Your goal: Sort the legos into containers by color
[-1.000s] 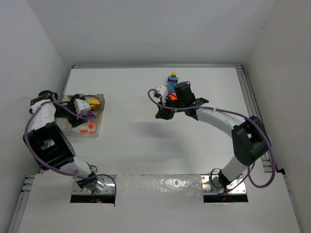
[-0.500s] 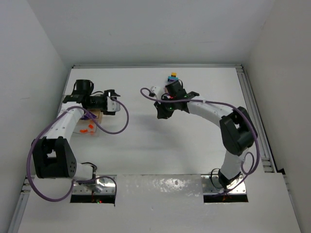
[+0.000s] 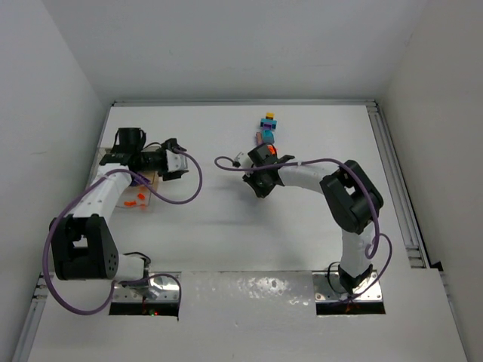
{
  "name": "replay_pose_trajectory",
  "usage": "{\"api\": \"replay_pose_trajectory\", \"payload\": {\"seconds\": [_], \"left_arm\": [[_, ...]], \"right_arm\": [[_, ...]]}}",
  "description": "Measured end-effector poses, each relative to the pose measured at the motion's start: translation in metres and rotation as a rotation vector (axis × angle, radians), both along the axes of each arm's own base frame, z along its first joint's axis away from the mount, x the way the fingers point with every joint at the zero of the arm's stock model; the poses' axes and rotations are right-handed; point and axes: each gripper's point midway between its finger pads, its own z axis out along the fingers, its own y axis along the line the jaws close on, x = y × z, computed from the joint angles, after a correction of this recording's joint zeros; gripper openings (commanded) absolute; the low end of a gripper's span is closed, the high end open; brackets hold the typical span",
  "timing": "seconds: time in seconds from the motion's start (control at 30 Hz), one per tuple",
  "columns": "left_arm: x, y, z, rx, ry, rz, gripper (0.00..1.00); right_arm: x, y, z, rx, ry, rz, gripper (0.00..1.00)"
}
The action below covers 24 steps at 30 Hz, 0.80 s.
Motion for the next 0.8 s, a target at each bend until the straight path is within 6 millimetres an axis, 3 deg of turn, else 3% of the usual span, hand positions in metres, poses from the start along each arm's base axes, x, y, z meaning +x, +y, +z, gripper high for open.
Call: {"api": "replay_pose_trajectory", "payload": {"seconds": [0.03,0.13,0.27,0.4,0.63,0.8], "left_arm": [[0.001,0.000,0.001,-0.003,-0.003,0.005,0.62],[0.005,0.000,0.005,-0.011,-0.015,0.016,0.62],[0.010,0.001,0.010,-0.017,-0.029,0.032,0.62],[0.013,0.002,0.011,-0.019,-0.039,0.039,0.62],[0.014,0.002,0.015,-0.018,-0.050,0.046,0.63],[0.013,0.002,0.016,-0.018,-0.053,0.047,0.63]], "right_arm": [[0.001,0.000,0.000,0.000,-0.004,-0.007,0.37],[0.003,0.001,0.001,0.007,-0.010,-0.025,0.51],[0.003,0.003,0.000,0.025,-0.007,-0.036,0.52],[-0.001,0.005,0.000,0.051,0.000,-0.032,0.39],[-0.003,-0.005,-0.002,0.080,0.031,-0.011,0.53],[-0.007,-0.015,-0.001,0.079,0.055,0.094,0.56]]}}
